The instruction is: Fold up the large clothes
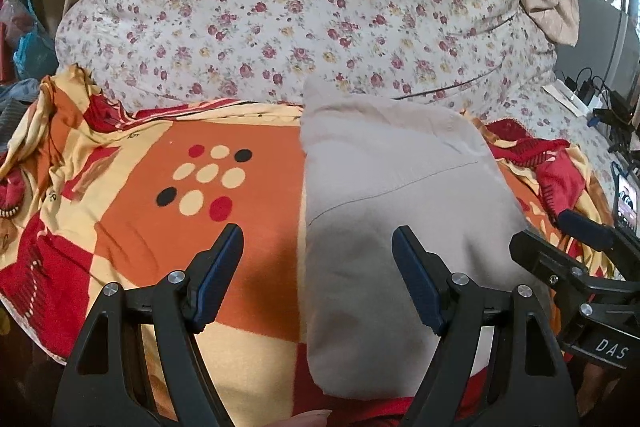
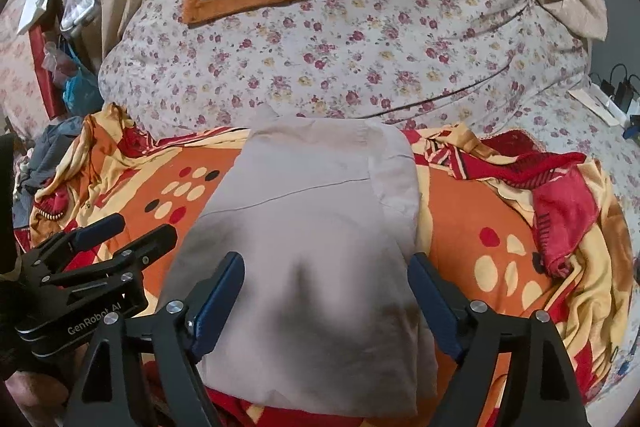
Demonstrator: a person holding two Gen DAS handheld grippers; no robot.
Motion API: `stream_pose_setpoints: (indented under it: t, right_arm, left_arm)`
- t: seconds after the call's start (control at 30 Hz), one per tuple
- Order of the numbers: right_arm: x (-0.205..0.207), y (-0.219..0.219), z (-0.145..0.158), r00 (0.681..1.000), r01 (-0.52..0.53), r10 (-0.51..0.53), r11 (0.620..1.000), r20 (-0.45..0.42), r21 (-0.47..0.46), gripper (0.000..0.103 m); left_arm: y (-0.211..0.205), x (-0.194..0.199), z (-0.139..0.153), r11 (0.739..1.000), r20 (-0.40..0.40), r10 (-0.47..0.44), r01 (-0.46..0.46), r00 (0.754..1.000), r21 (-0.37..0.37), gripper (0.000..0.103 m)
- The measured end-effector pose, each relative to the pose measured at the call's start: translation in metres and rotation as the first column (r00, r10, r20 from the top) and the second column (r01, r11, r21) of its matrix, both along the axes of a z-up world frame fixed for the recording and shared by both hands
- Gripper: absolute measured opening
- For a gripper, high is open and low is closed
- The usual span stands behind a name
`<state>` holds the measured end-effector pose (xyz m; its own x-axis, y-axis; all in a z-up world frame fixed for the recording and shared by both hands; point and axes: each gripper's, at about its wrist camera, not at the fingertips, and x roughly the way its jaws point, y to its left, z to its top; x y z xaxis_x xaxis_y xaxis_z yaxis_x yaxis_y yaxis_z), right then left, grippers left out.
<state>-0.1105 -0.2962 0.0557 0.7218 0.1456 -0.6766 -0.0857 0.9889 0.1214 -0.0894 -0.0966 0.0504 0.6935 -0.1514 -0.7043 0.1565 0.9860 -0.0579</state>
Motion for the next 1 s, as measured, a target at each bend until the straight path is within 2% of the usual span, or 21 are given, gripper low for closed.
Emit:
stream_pose_setpoints:
  t: [1.0]
  right_arm:
    - [0.007,0.005,-0.018,0.998,0.009,-0.009,1.0,-0.055,-0.009,0.084]
  left_arm:
    - [-0.001,0.005,-0.022,1.0,-0.055,0.0,0.001,0.998,0.003,0.077]
